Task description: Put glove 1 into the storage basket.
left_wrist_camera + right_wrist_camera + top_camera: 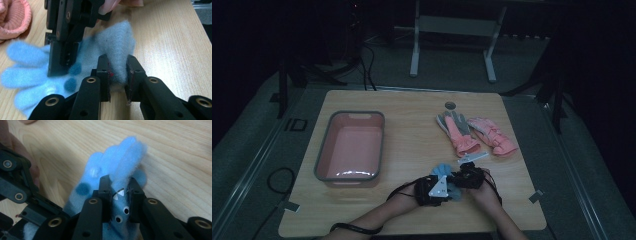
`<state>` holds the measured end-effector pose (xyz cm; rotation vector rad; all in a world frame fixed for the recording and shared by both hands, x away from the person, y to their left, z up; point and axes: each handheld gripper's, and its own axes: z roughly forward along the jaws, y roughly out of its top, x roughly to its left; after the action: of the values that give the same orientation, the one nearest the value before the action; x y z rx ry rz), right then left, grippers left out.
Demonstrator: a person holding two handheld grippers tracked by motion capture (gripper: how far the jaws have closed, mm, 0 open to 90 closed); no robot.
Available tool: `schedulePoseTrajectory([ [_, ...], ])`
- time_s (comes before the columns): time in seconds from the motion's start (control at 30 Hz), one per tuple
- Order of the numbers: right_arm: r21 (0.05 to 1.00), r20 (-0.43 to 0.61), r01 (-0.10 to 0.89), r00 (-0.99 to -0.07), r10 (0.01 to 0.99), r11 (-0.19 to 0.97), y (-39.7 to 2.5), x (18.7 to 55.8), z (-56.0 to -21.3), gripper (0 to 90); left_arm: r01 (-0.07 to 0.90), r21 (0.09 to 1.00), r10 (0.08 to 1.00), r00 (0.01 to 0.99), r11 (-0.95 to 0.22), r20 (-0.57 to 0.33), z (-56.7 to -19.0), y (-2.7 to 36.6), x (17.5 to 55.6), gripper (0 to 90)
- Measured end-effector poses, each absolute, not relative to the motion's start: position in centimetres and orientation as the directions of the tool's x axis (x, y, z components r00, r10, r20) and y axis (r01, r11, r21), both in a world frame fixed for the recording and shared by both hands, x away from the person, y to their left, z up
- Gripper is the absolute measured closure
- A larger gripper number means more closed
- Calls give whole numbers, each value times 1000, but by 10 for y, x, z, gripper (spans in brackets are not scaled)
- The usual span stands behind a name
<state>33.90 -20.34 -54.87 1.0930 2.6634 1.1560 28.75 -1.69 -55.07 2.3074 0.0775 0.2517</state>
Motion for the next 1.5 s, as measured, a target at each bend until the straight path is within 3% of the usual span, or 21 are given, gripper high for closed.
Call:
schedulePoseTrajectory([
  [0.37,692,250,579,-751,611,430,-204,344,-527,798,5,742,157,978,-670,135,-525,-4,296,784],
  [0.77,751,223,522,-777,589,405,-188,357,-487,797,-29,721,165,966,-692,198,-485,12,307,784],
  [1.5,780,204,464,-823,530,421,-138,376,-454,796,-41,681,189,947,-731,260,-448,58,313,784],
])
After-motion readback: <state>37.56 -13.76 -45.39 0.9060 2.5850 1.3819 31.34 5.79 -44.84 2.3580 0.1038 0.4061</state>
